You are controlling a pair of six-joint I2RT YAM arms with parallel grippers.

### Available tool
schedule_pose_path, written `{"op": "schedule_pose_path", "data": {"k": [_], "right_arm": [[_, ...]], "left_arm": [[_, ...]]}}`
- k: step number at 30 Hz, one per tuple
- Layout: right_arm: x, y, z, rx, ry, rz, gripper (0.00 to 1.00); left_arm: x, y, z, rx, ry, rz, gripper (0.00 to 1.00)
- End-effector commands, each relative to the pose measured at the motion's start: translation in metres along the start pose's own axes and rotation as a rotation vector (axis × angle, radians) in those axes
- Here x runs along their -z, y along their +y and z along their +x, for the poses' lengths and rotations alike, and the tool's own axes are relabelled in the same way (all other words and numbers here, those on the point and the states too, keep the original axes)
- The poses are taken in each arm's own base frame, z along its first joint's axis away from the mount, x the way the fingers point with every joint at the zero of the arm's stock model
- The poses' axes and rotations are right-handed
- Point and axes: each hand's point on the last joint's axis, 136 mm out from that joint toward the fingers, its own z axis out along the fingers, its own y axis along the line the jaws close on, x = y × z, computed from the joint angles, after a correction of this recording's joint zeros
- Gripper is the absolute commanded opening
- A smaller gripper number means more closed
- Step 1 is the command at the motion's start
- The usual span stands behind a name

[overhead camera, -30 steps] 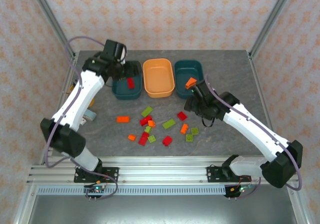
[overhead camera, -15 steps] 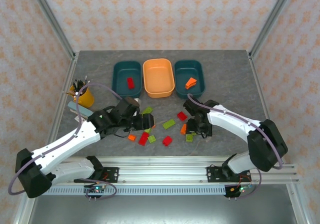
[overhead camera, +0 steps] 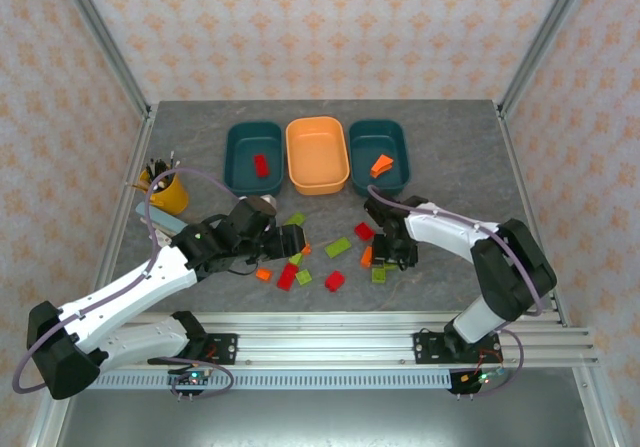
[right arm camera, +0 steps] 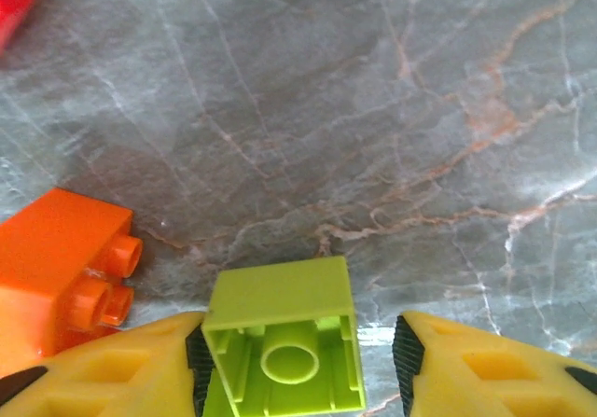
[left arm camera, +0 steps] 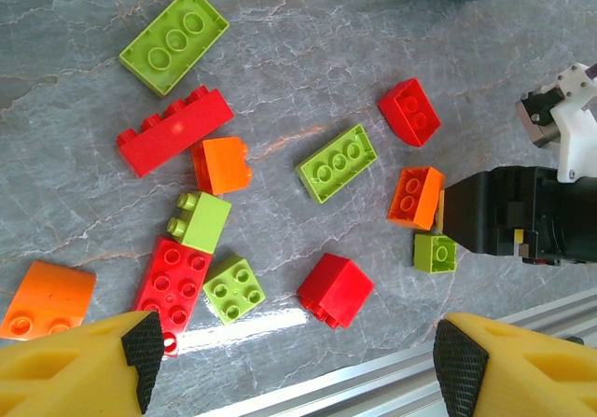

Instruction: Sort the legos into containers by color

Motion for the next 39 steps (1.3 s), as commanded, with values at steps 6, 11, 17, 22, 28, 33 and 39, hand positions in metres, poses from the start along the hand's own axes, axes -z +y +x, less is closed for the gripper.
{"op": "schedule_pose_path", "data": {"k": [6,11,17,22,28,33,39], "right_arm": [[-0.013,-0.003,-0.004,-0.019,-0.007,0.021,0.42],[-0.005,-0.010,-0.004,-0.043,-0.048,0.031,0.34],[0.021,-0.015,-0.010,-0.059,-0.125,0.028,0.28],[0.064,-0.007,-0.021,-0.053,-0.207,-0.020,0.28],[0.115,0.048,-0.063,0.011,-0.298,-0.108,0.28],[0.128,0.104,-0.119,0.031,-0.336,-0.166,0.29],[0.107,0.157,-0.182,0.062,-0.350,-0.181,0.29]], "left_arm": [[0.002,-0.012,-0.013,-0.006,-0.042,0.010,0.79],[0.001,-0.013,-0.014,-0.001,-0.046,0.012,0.79],[0.003,-0.014,-0.017,0.001,-0.056,0.011,0.79],[0.012,-0.020,-0.030,0.003,-0.098,0.004,0.81],[0.024,-0.010,-0.077,0.049,-0.132,-0.067,0.82],[0.026,0.010,-0.125,0.139,-0.167,-0.098,0.82],[0.017,0.026,-0.170,0.215,-0.208,-0.098,0.82]]}}
